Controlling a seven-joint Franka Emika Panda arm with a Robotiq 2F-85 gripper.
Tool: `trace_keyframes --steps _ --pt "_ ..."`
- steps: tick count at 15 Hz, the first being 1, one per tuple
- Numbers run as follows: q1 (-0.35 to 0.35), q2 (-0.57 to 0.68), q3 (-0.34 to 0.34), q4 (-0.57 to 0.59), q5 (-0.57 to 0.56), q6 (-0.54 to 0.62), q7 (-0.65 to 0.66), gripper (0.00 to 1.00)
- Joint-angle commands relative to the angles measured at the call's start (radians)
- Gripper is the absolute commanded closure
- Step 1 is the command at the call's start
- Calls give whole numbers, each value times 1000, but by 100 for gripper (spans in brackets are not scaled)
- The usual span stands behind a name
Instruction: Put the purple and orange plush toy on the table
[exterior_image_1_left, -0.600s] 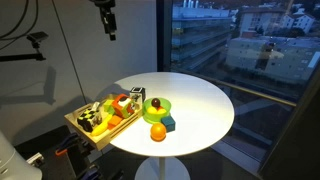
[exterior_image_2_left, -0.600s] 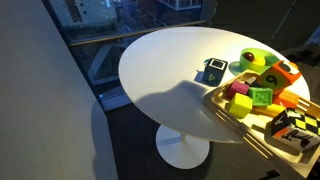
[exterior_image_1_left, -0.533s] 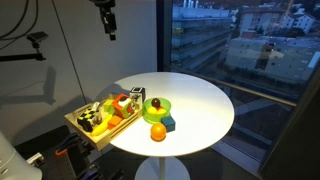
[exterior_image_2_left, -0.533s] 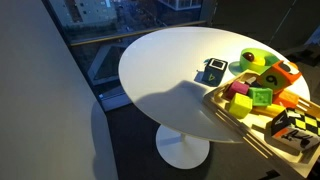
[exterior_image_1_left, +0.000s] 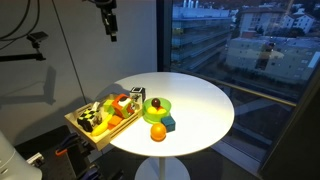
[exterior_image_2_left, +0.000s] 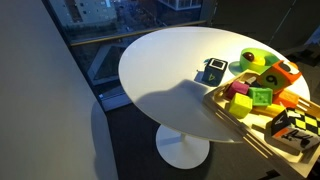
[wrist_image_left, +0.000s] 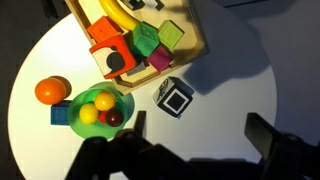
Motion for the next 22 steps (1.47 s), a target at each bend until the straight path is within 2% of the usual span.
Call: trace_keyframes --steps 1,9,18,22 --pt "-24 40 -2 35 -34 -1 12 0" --pt "-46 177 -31 97 -82 71 -48 0" --pt "-42 339 -71 177 -161 95 -354 0" --pt "-42 376 -77 200 -232 131 -428 0"
